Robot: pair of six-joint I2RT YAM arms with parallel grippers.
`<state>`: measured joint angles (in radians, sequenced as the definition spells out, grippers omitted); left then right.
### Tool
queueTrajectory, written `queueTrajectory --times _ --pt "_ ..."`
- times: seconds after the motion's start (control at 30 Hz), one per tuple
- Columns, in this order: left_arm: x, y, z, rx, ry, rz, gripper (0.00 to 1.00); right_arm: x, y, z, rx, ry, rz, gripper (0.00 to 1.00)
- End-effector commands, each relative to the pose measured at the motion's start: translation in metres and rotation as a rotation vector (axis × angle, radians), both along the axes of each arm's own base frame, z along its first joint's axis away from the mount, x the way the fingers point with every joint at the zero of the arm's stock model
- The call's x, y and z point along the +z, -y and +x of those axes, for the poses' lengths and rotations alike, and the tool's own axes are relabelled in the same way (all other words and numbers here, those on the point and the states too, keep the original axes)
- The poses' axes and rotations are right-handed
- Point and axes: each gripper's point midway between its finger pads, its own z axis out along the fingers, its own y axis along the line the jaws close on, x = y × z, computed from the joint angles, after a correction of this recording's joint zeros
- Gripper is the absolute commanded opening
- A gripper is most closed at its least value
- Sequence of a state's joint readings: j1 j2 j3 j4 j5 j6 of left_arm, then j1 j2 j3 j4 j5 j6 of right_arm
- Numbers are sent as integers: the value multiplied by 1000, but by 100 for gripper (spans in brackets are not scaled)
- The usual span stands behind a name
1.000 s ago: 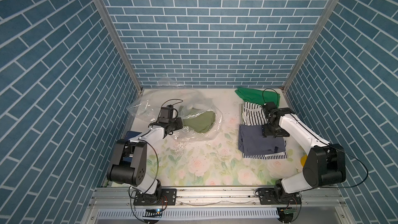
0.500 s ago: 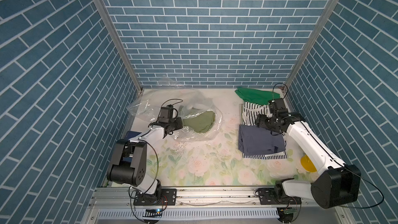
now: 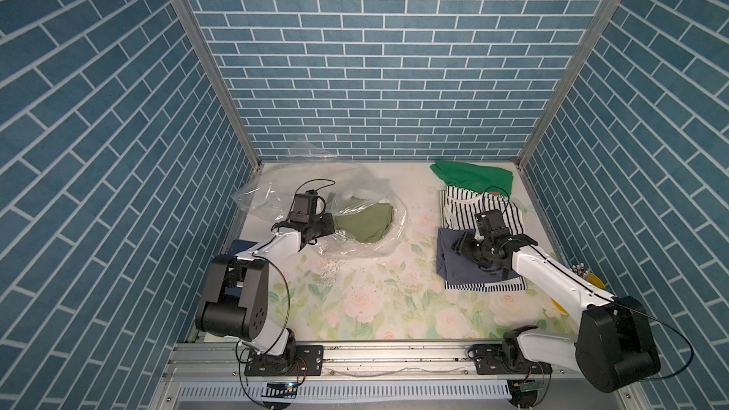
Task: Take the tank top out of the vacuum bag
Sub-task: Take out the tank top from the vacuum bag.
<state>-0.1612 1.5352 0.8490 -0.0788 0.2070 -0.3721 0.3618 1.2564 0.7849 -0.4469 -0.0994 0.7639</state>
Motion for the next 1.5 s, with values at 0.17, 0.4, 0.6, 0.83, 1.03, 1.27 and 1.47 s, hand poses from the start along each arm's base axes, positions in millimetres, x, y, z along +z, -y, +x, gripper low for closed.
queueTrajectory --times 0.17,0.4,0.6,0.83,1.03,1.27,1.47 --pt "24 -2 2 -11 50 6 0 78 -114 58 150 270 171 67" --pt "43 1 -6 -16 76 -20 0 60 -248 88 321 273 260 67" --pt "52 2 -12 -23 90 -28 0 20 -301 106 312 219 339 66" --pt "54 1 -13 -22 99 -30 0 -41 -260 109 193 113 256 70" --pt "56 4 -8 -23 102 -46 0 -59 -236 89 161 59 227 82" --pt "59 13 -6 -45 101 -70 0 -68 -251 80 206 34 285 82" --pt "48 18 -12 -60 73 -77 0 -50 -277 89 278 121 363 79"
